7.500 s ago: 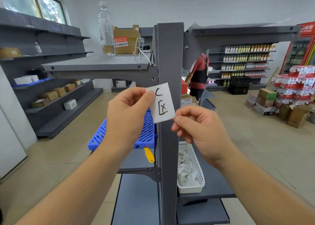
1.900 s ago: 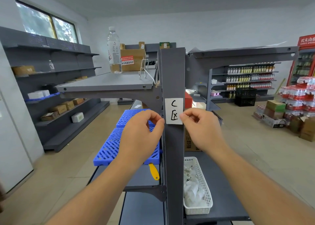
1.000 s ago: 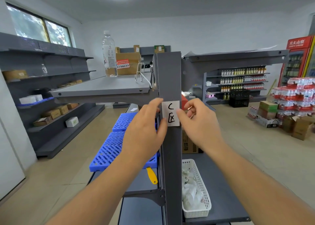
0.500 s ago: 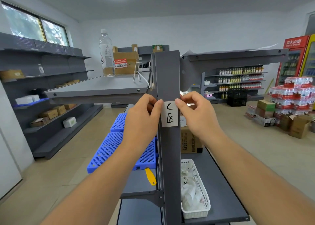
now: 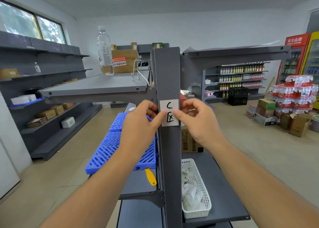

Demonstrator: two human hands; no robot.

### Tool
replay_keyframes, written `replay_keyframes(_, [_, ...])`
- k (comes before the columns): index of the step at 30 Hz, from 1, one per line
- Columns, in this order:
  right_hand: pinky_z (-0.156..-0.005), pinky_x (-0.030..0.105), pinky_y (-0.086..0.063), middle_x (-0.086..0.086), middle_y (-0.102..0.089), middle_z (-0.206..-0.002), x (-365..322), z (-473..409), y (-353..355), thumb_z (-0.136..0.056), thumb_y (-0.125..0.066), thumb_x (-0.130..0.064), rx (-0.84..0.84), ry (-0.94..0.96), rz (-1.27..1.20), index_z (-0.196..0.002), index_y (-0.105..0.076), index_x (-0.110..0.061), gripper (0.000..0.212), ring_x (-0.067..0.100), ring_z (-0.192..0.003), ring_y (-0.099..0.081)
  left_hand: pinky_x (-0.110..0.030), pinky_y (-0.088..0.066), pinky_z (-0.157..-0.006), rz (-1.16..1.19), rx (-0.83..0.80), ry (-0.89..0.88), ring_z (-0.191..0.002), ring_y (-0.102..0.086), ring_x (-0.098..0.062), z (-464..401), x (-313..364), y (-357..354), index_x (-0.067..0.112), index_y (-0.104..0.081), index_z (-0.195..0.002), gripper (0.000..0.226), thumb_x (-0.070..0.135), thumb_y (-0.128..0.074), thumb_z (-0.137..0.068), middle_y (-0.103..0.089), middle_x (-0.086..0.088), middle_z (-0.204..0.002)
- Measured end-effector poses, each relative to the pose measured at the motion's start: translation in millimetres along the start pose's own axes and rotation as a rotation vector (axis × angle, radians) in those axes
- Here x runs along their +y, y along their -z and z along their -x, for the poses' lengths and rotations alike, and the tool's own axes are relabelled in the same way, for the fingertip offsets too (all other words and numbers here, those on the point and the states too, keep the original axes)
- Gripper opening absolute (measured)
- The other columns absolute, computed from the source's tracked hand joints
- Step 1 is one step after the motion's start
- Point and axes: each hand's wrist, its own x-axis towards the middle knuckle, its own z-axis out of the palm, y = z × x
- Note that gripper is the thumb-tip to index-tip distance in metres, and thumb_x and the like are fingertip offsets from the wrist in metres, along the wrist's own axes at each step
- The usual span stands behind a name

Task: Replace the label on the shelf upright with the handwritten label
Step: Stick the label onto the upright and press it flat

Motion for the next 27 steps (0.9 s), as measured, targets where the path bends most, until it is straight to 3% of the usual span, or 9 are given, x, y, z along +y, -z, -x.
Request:
replay_keyframes(5, [-0.072,0.027,-0.056,-0.006,-0.073,-0.089,20.1,11.5,-1.3,-0.081,-0.084,-0.039,-0.03,-0.038,0.008,-0.096,-0.069,-0.028,0.024,0.006,-0.07,-0.06,-0.008,-0.046,-0.062,-0.024,-0.026,0.006,-0.067,-0.06,-0.002,15.1,-14.5,-2.8,0.029,-0.066,-0.091,0.019,0.046,-0.075,-0.089,-0.066,0.016,-0.076])
replay_keyframes(13, [-0.07,0.026,-0.058,-0.005,-0.071,-0.089,24.1,19.7,-1.2,-0.084,-0.083,-0.026,-0.099,-0.039,0.014,-0.096,-0.066,-0.03,0.022,0.006,-0.067,-0.06,-0.008,-0.045,-0.059,-0.1,-0.081,-0.013,-0.065,-0.062,0.001,22.2,-18.1,-4.7,0.031,-0.064,-0.094,0.018,0.045,-0.074,-0.088,-0.068,0.017,-0.083])
replay_keyframes(15, [-0.066,0.019,-0.055,-0.009,-0.069,-0.086,19.4,18.4,-2.8,-0.087,-0.08,-0.028,-0.074,-0.018,0.01,-0.097,-0.065,-0.028,0.019,0.0,-0.065,-0.057,-0.01,-0.043,-0.058,-0.129,-0.076,-0.003,-0.065,-0.062,-0.001,21.1,-13.4,-6.1,0.03,-0.061,-0.092,0.026,0.053,-0.071,-0.087,-0.067,0.015,-0.081])
replay_keyframes(18, [-0.063,0.01,-0.049,-0.011,-0.065,-0.084,11.1,16.6,-7.6,-0.091,-0.075,-0.035,-0.022,-0.016,-0.002,-0.097,-0.063,-0.027,0.015,-0.005,-0.065,-0.057,-0.025,-0.052,-0.057,-0.149,-0.034,0.023,-0.065,-0.061,-0.007,17.9,-6.0,-11.8,0.024,-0.059,-0.084,0.038,0.062,-0.064,-0.089,-0.065,0.008,-0.07])
replay_keyframes(21, [-0.063,0.015,-0.049,-0.008,-0.067,-0.085,10.4,16.0,-11.3,-0.092,-0.073,-0.04,-0.011,-0.036,0.018,-0.1,-0.063,-0.024,0.02,0.002,-0.065,-0.057,-0.036,-0.057,-0.06,-0.12,-0.036,0.043,-0.065,-0.063,-0.012,17.4,-4.9,-16.1,0.023,-0.056,-0.081,0.038,0.059,-0.063,-0.091,-0.065,0.005,-0.068])
replay_keyframes(27, [-0.07,0.029,-0.059,-0.007,-0.069,-0.088,18.1,21.3,-4.8,-0.089,-0.078,-0.034,-0.073,-0.031,0.024,-0.097,-0.062,-0.031,0.018,0.008,-0.068,-0.062,-0.015,-0.049,-0.055,-0.059,-0.094,0.052,-0.069,-0.066,-0.005,20.4,-13.4,-12.3,0.025,-0.058,-0.089,0.026,0.048,-0.07,-0.091,-0.066,0.013,-0.078])
